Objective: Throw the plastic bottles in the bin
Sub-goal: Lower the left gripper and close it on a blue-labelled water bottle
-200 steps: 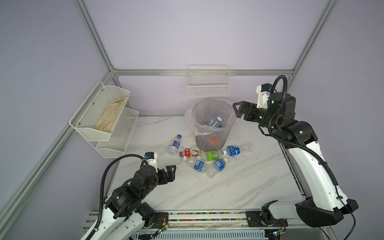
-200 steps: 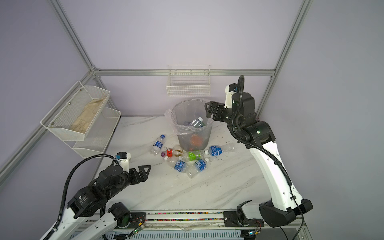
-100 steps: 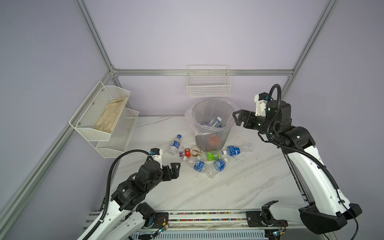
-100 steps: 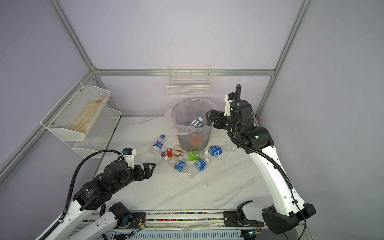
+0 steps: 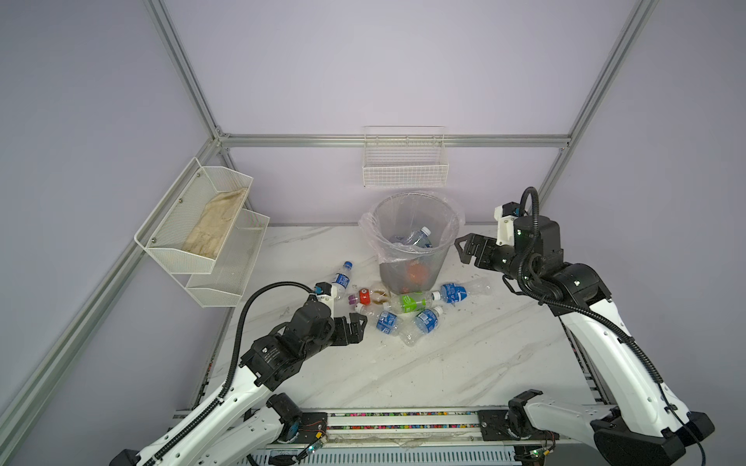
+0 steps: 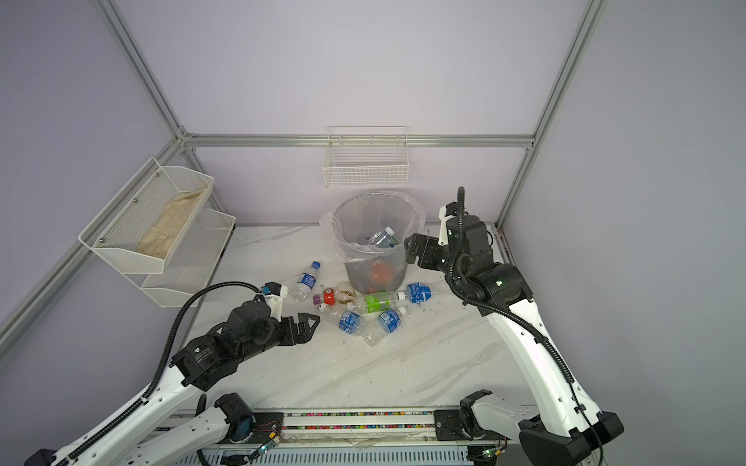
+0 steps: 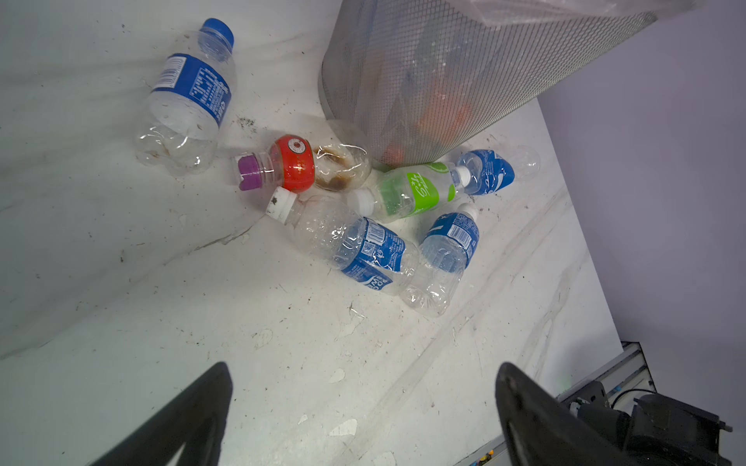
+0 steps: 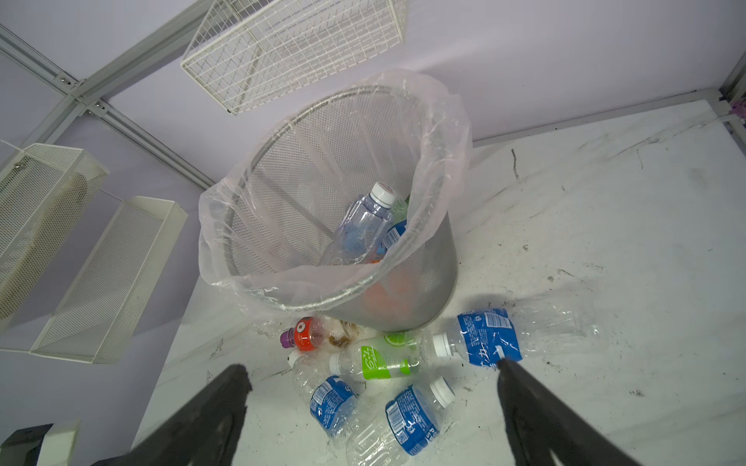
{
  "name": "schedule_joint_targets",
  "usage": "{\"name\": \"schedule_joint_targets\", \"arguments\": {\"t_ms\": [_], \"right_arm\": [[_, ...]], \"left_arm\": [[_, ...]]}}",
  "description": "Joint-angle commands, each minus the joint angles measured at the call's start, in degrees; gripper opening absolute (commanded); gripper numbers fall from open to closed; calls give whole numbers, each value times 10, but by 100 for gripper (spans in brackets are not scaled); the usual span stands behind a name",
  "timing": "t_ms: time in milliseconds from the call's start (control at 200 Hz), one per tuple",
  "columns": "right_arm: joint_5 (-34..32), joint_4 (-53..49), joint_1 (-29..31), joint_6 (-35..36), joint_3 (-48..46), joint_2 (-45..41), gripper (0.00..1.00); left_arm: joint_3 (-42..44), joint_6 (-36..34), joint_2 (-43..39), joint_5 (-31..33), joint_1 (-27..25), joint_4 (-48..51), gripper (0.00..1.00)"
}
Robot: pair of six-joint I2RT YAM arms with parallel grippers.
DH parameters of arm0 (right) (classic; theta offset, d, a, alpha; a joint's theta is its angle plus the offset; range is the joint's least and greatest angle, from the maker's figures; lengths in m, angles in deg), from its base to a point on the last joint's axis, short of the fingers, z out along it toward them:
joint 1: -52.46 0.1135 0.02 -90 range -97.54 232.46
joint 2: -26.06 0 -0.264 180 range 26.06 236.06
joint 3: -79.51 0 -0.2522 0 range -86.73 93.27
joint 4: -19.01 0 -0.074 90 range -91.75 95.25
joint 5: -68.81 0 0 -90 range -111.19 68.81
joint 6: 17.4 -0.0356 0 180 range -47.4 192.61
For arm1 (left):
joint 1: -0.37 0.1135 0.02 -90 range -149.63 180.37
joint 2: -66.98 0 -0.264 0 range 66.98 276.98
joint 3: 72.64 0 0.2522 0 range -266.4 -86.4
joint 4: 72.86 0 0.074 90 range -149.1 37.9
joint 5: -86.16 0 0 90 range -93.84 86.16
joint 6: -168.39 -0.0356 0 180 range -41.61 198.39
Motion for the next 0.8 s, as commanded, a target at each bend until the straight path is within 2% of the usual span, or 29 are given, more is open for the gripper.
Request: {"name": "schedule_joint_targets", "arguments": {"t_ms": [0, 180, 375, 625, 795], "right_arm": [[-6, 1, -3, -16, -21, -22, 97], [5, -4, -35, -36, -67, -48, 97], [76, -9, -133, -41, -122, -58, 97], [212, 2, -301, -36, -225, -64, 97], [269, 40, -319, -66, -321, -99, 97]], "left_arm": [[-69, -28, 32, 10, -34, -35, 100], [-131, -78, 132, 32, -106, -51, 100], [-208, -143, 241, 16, -161, -59, 100], [-281, -186, 342, -3, -177, -61, 100], [-316, -211, 406, -6, -178, -64, 100]]}}
